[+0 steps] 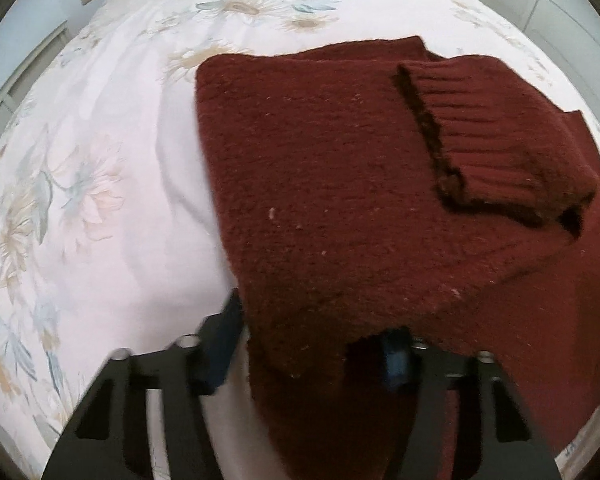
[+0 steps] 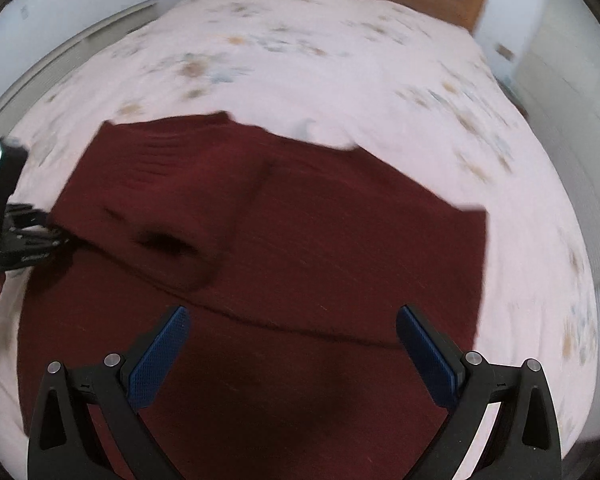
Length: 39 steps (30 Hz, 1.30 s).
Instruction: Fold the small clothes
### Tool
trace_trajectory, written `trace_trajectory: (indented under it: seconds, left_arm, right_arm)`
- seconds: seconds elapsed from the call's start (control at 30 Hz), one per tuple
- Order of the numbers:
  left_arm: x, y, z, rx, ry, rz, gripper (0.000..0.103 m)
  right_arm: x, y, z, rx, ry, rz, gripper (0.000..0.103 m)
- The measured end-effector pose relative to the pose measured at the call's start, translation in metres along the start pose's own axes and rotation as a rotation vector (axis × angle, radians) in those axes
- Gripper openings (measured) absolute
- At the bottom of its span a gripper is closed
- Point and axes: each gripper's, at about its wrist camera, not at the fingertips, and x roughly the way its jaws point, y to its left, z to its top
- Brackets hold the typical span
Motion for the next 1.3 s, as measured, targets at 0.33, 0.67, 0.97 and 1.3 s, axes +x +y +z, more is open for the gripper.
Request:
trace_trajectory:
  seconds: [0.33,0.67,0.97,1.3]
  left_arm:
    - [-0.014,0.017,-0.004,-0.045,-0.001,-0.04,0.012]
    - [-0.011,0.025,0.01,-0.071,0.021,-0.056,0.012]
    - [-0.013,0.025,0.013,-0.07,0.025,-0.048,0.012]
    - [-0.02,-0.003,0.008,-0.052,0.002,-0.007,0.012]
  right_arm:
    - [0.019,0.093,0.057,-0.23,-0.034,0.043,0.103]
    - [0.097,0.139,0.077,-0.337,0.057,0.017,0.102]
    - [0.101,0.153,0.08,-0.367,0.04,0.019,0.01]
    - [0.022,0.042,0.087,-0.025,-0.103,0.087,0.01]
